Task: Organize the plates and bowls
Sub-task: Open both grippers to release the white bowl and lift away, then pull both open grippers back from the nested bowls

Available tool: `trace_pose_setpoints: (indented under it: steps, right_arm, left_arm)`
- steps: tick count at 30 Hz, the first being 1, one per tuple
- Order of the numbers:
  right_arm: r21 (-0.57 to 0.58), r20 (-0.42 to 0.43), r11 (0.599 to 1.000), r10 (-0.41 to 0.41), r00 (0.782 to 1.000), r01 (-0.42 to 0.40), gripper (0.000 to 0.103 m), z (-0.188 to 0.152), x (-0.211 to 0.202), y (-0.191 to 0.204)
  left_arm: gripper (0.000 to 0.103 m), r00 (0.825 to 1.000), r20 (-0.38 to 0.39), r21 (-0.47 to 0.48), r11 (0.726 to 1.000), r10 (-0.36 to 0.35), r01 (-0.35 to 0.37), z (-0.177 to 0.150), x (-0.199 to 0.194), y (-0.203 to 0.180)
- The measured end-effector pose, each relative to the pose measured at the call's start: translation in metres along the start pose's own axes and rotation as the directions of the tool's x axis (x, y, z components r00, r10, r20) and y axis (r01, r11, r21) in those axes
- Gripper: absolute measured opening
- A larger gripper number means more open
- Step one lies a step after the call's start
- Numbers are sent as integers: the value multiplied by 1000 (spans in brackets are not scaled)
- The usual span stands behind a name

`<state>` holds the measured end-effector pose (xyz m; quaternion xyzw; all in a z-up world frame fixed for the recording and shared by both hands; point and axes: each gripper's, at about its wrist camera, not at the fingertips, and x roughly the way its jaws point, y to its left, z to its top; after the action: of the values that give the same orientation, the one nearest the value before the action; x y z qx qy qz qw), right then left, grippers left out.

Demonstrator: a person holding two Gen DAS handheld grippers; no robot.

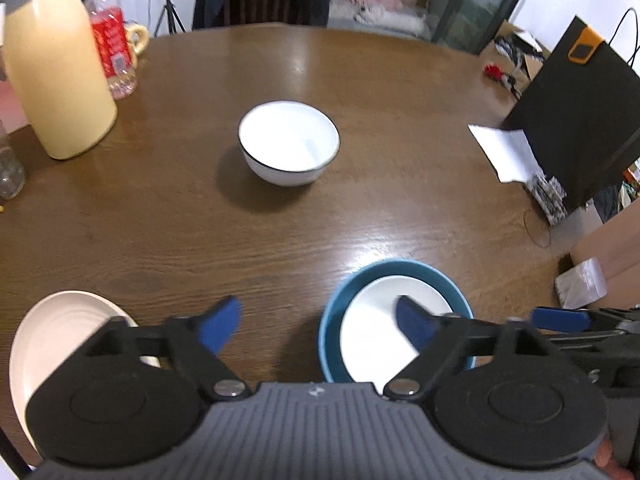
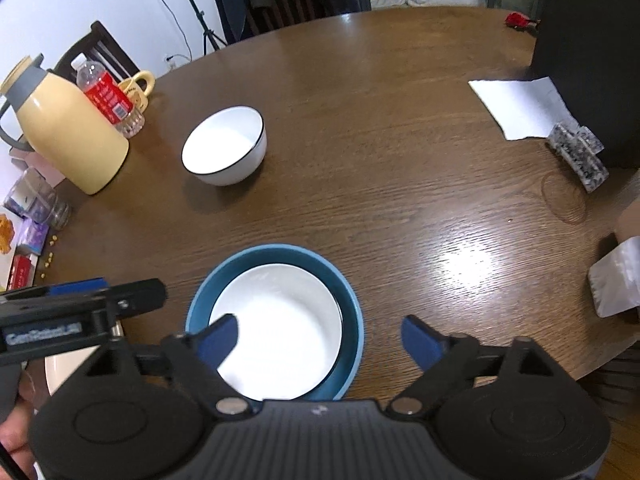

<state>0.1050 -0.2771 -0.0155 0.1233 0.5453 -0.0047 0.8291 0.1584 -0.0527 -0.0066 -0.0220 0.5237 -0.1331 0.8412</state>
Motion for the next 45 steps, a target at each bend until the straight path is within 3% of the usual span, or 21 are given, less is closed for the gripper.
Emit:
trace_pose_setpoints:
  steps: [3,14,29,37,45]
  right_arm:
    - [7,14,1000,-6,1000,6,103,-2,-6,0]
    - [-8,63,999,-44,997,45,103,-9,-26,15]
    - [-23,104,996,-84,991,86,103,-20,-40,43]
    - [-42,120,996,-76,990,81,103,-3,-42,43]
    - [-108,156,990,-76,985,94,103,35,-42,35]
  left_arm:
    - [103,1000,30,-20,1000,-1,2,-6,-11,8]
    - [103,996,93,-63,998,1,5,-19,-38,33]
    - [103,990,137,-35,999,22,-17,-27,-66,59]
    - [103,987,157,-59,998,32,-22,-18,-69,65]
    - [103,984,165,-106,993,58,-41,0,-62,66]
